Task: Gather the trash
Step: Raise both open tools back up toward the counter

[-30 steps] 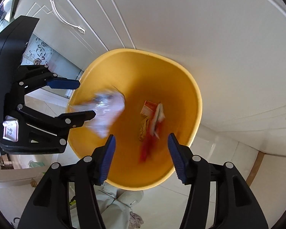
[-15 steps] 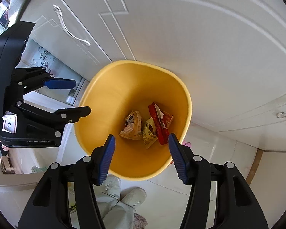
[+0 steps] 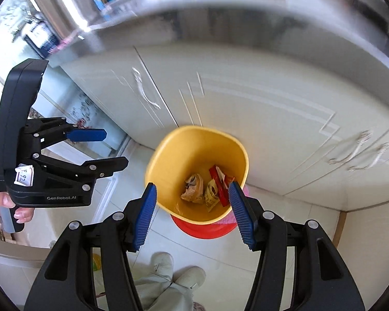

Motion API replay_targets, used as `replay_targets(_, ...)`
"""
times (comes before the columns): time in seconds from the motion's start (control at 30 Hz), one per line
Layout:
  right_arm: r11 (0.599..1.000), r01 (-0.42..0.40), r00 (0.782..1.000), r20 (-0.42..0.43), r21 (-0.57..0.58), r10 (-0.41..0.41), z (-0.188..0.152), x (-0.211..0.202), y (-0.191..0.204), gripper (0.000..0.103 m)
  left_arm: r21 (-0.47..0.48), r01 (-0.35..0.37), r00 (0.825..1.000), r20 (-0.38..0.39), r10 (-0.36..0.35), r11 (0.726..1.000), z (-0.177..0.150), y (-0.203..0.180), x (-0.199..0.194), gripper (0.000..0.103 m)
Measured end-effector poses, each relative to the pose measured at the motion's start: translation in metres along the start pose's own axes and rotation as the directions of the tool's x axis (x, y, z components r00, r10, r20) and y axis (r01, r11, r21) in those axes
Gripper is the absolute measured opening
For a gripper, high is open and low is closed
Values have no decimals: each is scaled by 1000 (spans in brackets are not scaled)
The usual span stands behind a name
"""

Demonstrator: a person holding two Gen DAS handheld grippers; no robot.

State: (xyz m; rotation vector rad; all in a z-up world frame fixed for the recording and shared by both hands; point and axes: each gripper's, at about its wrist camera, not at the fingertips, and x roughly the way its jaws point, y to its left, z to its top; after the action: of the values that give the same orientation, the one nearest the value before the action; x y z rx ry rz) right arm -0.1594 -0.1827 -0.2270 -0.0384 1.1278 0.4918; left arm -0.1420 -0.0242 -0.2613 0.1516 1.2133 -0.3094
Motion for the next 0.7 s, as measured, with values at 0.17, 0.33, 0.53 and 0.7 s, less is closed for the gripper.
replay_targets(0.17, 1000, 0, 997, 72, 10, -1, 5, -46, 5, 59, -35, 5, 997, 76, -2, 999, 6, -7, -49, 63)
replay_targets(0.33, 999, 13, 989, 146, 48, -20, 23, -83, 0, 59, -57, 11, 989, 148, -2, 998, 23, -3, -86, 64)
replay_targets(0.53, 994, 37, 968, 243, 101, -60, 65, -107, -13, 60, -66, 14, 976, 218, 1, 998, 64, 20, -106, 66)
replay_targets(0.7, 986, 70, 951, 288, 150, -111, 111, -111, -34, 60, -45, 16, 969, 248, -5, 999, 114, 45, -106, 66)
